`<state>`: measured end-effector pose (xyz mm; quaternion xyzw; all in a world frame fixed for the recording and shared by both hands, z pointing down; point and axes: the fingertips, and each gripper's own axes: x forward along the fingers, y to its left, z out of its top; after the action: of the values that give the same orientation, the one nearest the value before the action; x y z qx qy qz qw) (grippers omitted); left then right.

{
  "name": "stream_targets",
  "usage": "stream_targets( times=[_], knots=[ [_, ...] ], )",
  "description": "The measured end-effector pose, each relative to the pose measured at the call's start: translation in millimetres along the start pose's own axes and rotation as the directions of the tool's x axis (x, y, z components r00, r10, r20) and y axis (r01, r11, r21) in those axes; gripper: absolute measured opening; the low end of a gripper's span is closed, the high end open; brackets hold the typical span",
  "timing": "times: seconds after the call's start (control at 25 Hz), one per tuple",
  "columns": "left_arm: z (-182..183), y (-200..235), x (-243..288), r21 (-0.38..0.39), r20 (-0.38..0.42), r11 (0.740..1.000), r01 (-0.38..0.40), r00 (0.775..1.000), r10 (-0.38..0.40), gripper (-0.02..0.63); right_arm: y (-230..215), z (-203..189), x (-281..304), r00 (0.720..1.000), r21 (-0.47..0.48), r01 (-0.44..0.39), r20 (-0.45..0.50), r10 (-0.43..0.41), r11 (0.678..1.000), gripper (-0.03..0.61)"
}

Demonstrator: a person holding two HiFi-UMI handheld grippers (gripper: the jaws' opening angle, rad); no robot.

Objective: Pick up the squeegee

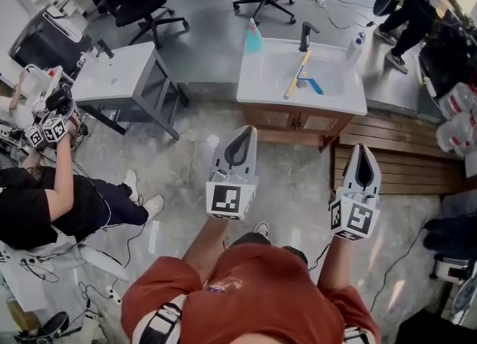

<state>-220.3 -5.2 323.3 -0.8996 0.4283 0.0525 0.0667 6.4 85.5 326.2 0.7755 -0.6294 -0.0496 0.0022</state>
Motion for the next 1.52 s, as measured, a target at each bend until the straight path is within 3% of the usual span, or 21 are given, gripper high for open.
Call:
stream_targets(
  times=[0.36, 0.76, 1.28, 1.52],
  knots=[
    [-22.7, 6.8, 12.4, -0.027, -0.027, 1.000, 0.005, 1.000, -0.006, 0.018, 1.8, -19.2, 14.7, 0.999, -0.005, 0.006, -0.033, -0.006, 1.000, 0.008],
    [-29.1, -6.7, 61.4, 0.012, -0.013, 1.000, -0.009, 1.000, 0.009, 0.018, -32.1, -30.6, 59.7, 1.000, 0.028, -0.013, 0.003, 0.013, 1.000, 0.008],
    [-28.2, -81.7, 214.0, 0.068, -0.004, 0.997, 0.021, 1.000, -0.020, 0.018, -159.3, -39.9, 159.0, 0.998, 0.122, 0.004, 0.058, -0.011, 0.993, 0.008],
    [-17.3, -115.6, 273.9, 0.069, 0.019, 0.997, 0.019, 1.000, -0.020, 0.018, -217.7, -36.4, 196.0, 0.997, 0.119, -0.005, 0.072, -0.004, 0.993, 0.008]
  ],
)
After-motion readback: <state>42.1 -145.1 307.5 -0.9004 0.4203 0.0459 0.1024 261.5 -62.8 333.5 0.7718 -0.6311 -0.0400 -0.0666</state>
